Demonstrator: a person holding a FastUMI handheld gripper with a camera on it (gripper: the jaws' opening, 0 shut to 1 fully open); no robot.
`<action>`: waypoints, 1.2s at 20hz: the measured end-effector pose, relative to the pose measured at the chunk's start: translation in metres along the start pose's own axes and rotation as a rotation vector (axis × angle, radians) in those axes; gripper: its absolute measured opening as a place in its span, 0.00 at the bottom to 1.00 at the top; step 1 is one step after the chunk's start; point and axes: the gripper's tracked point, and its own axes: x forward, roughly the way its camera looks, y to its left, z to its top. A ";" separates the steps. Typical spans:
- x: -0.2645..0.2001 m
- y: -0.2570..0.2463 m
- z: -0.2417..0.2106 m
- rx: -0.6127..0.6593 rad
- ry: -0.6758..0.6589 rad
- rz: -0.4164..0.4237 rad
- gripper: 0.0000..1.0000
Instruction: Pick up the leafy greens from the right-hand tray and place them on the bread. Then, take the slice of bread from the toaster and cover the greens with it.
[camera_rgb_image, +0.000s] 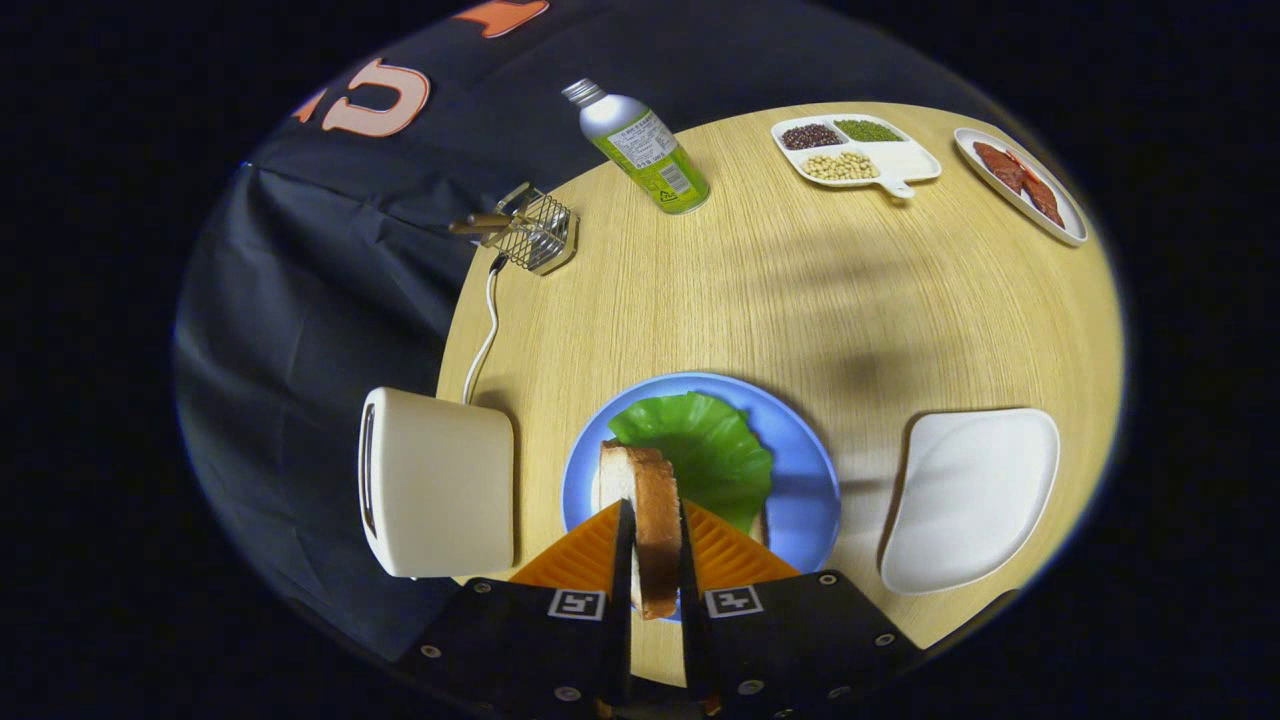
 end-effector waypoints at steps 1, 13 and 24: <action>0.003 -0.005 0.001 -0.019 -0.011 -0.020 0.24; 0.013 -0.029 0.012 -0.136 -0.119 -0.149 0.61; -0.148 0.026 0.108 -0.282 -0.583 -0.120 0.74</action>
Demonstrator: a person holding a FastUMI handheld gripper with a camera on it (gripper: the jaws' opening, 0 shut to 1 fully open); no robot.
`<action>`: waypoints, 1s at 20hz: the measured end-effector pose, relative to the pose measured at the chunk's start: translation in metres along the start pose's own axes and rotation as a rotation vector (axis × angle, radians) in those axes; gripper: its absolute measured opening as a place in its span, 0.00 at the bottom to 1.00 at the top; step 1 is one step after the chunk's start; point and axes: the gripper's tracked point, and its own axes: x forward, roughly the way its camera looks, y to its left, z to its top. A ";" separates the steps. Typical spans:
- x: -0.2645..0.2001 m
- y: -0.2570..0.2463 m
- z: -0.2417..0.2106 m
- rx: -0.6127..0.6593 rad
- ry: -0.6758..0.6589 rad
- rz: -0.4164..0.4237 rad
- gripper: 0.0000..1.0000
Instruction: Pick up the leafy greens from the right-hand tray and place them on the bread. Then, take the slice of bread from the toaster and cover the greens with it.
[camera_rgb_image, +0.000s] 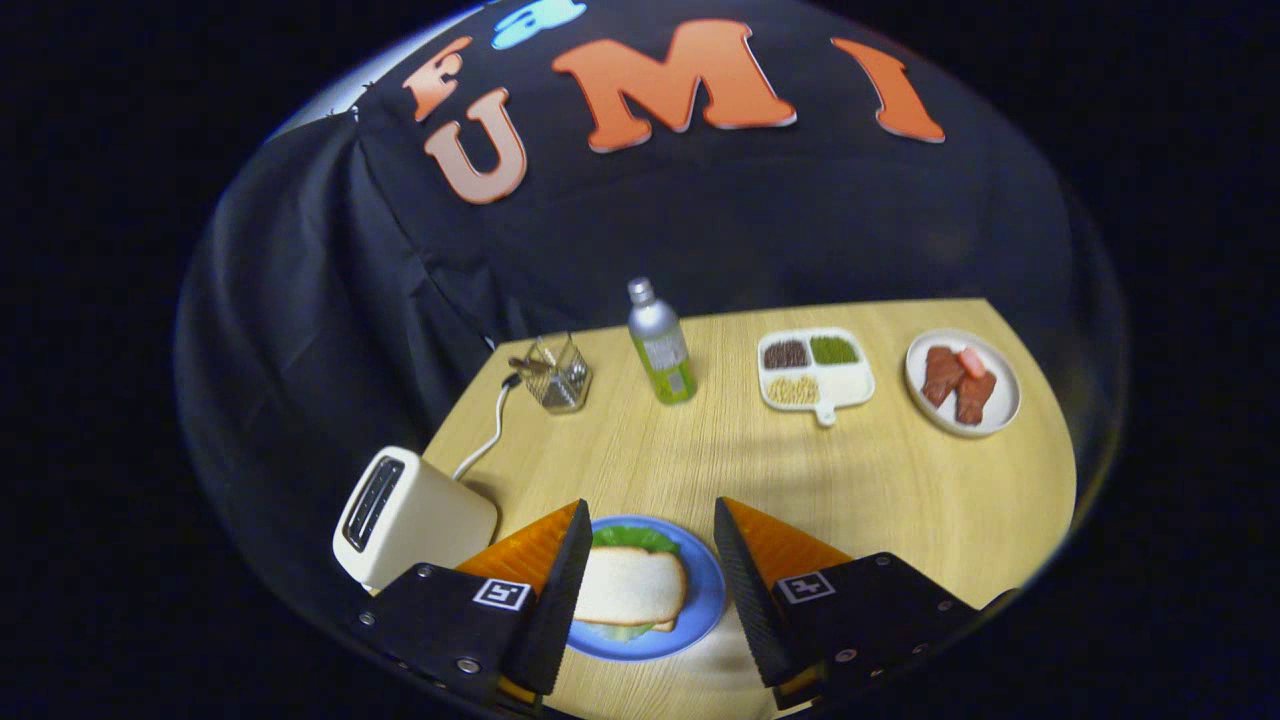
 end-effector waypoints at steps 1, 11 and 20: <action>-0.013 0.001 0.024 -0.020 -0.065 -0.007 0.74; -0.145 0.021 0.182 -0.139 -0.498 -0.060 0.87; -0.241 0.036 0.249 -0.226 -0.726 -0.129 0.97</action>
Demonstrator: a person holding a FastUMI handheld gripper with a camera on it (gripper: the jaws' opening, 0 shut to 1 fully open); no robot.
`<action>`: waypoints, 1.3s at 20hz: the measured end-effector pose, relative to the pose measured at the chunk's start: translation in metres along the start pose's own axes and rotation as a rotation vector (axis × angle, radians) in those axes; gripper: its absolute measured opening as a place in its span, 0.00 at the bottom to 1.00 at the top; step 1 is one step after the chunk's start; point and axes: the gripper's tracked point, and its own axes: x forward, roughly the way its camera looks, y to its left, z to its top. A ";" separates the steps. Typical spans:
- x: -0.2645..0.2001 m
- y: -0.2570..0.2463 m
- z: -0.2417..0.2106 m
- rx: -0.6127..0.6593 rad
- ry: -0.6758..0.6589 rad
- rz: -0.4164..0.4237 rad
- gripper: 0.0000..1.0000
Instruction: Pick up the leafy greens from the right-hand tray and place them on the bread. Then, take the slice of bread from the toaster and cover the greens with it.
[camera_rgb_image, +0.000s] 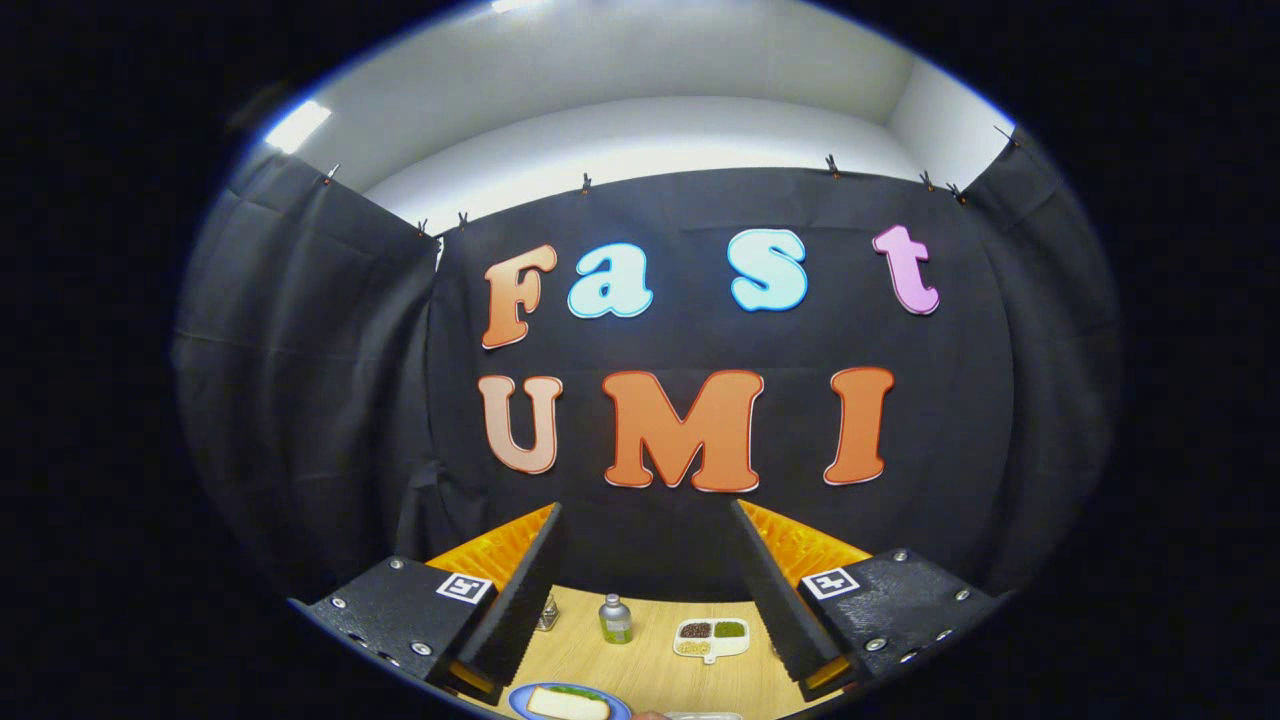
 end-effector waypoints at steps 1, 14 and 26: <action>-0.003 -0.005 0.008 -0.008 -0.017 -0.017 0.97; -0.014 -0.020 0.034 -0.081 -0.088 -0.076 0.97; -0.011 -0.010 0.024 -0.071 -0.078 -0.049 0.97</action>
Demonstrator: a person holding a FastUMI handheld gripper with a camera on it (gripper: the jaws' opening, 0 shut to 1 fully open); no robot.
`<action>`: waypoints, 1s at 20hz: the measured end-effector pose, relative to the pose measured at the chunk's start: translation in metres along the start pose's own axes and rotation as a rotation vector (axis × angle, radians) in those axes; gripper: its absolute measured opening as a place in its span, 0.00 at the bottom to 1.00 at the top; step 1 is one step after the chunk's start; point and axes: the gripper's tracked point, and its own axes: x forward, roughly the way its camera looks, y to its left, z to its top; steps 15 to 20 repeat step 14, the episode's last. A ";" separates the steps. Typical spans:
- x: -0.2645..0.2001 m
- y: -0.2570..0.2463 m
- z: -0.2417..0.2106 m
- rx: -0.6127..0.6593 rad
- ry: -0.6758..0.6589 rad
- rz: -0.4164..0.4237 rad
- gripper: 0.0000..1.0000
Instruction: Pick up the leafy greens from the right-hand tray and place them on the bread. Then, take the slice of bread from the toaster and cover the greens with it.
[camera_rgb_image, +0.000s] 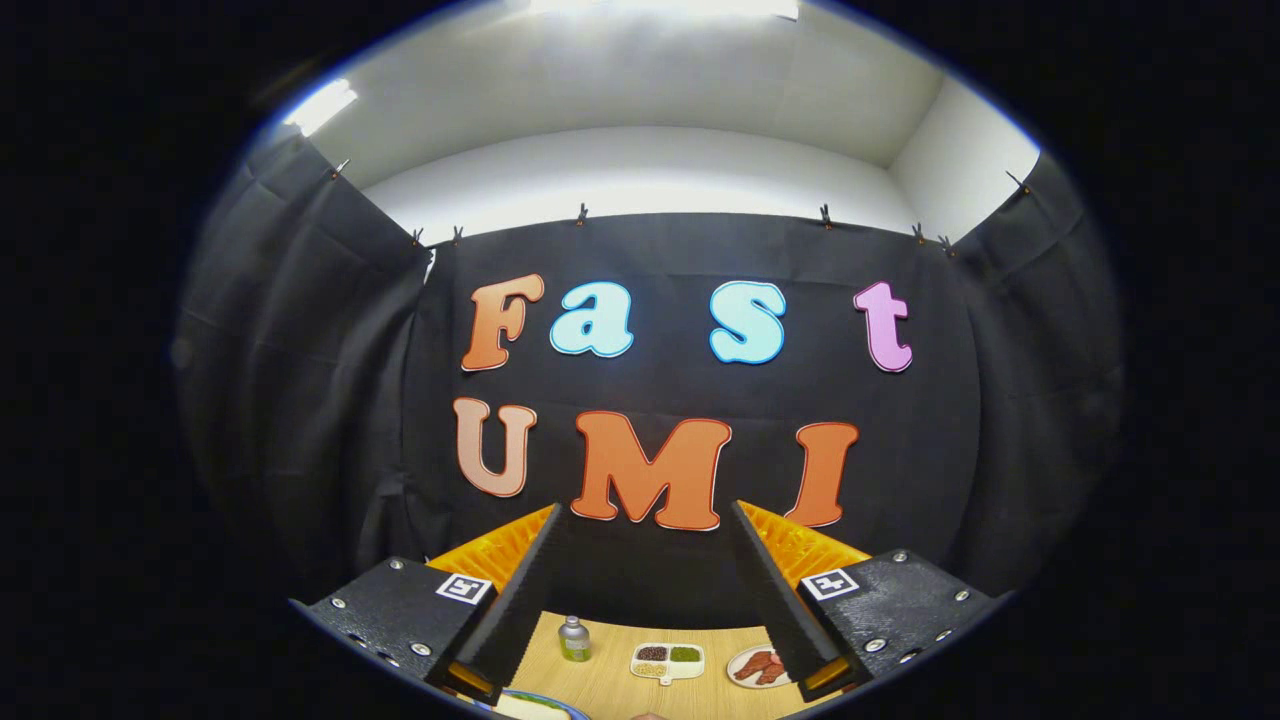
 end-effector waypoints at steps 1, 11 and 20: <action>-0.001 0.002 0.000 -0.001 0.001 0.003 0.97; -0.002 0.002 -0.008 0.014 0.009 0.009 0.97; -0.003 0.007 -0.006 0.014 0.005 0.017 0.97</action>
